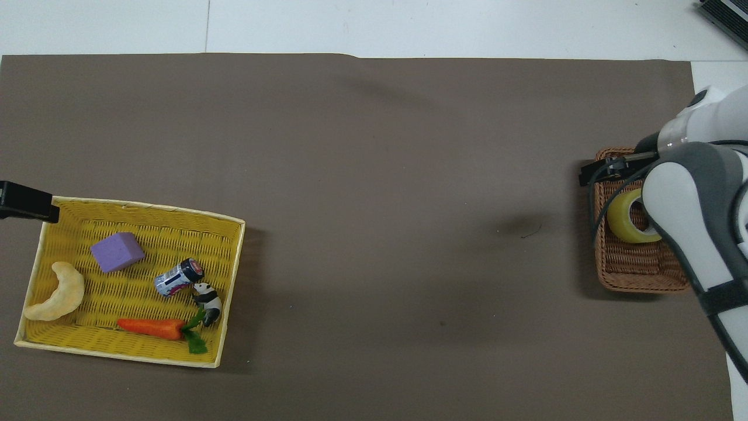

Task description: Move tape to another basket

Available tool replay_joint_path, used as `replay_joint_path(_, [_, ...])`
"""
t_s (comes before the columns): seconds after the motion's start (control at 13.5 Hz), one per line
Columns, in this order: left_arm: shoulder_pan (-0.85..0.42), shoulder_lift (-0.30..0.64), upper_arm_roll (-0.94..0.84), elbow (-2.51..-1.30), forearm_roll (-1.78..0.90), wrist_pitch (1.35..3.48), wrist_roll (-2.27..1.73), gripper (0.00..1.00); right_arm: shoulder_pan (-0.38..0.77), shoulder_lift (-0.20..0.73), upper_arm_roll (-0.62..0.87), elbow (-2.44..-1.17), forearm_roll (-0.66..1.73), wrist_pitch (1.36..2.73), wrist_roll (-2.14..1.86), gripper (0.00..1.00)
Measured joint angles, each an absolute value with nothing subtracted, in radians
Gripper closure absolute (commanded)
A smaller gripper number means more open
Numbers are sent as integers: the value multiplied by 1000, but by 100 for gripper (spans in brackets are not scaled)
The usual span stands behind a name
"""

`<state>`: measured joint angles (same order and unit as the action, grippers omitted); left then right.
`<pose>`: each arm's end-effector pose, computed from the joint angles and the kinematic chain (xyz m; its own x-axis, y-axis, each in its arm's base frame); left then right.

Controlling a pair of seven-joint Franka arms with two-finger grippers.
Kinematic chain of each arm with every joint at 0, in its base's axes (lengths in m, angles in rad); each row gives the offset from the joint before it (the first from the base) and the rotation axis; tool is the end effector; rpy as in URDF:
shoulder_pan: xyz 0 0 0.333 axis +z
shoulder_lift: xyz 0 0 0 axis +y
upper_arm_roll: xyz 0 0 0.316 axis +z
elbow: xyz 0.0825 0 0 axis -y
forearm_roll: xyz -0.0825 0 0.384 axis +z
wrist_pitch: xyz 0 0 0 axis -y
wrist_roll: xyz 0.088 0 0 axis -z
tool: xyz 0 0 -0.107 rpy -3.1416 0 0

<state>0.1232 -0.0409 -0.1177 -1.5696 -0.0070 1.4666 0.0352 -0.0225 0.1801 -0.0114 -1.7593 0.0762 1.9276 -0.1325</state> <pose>0.5310 0.0007 0.6383 0.9976 -0.0300 -0.0622 -0.0298 -0.9995 0.0044 0.6123 -0.0151 0.4599 0.9974 0.0718 -0.0035 0.0714 -0.9950 -0.0700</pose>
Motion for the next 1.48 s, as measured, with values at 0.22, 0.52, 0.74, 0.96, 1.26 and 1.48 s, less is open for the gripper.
replay_joint_path(0.22, [123, -41, -117, -1569, -7, 1467, 35, 0, 65, 139, -10, -1770, 27, 1891, 18, 0])
replay_joint_path(0.52, [123, -41, -117, -1569, -7, 1467, 35, 0, 81, 40, -21, -1750, 16, 1789, 46, 0])
replay_joint_path(0.74, [123, -41, -117, -1569, -7, 1467, 35, 0, 72, -32, -37, -1693, 16, 1653, 46, 0])
replay_joint_path(0.96, [123, -41, -117, -1569, -7, 1467, 35, 0, 67, -60, -59, -1617, 16, 1521, 46, 0])
replay_joint_path(1.26, [123, -41, -117, -1569, -7, 1467, 35, 0, 66, -85, -62, -1555, 16, 1461, 46, 0])
replay_joint_path(1.48, [123, -41, -117, -1569, -7, 1467, 35, 0, 66, -105, -62, -1555, 16, 1447, 46, 0])
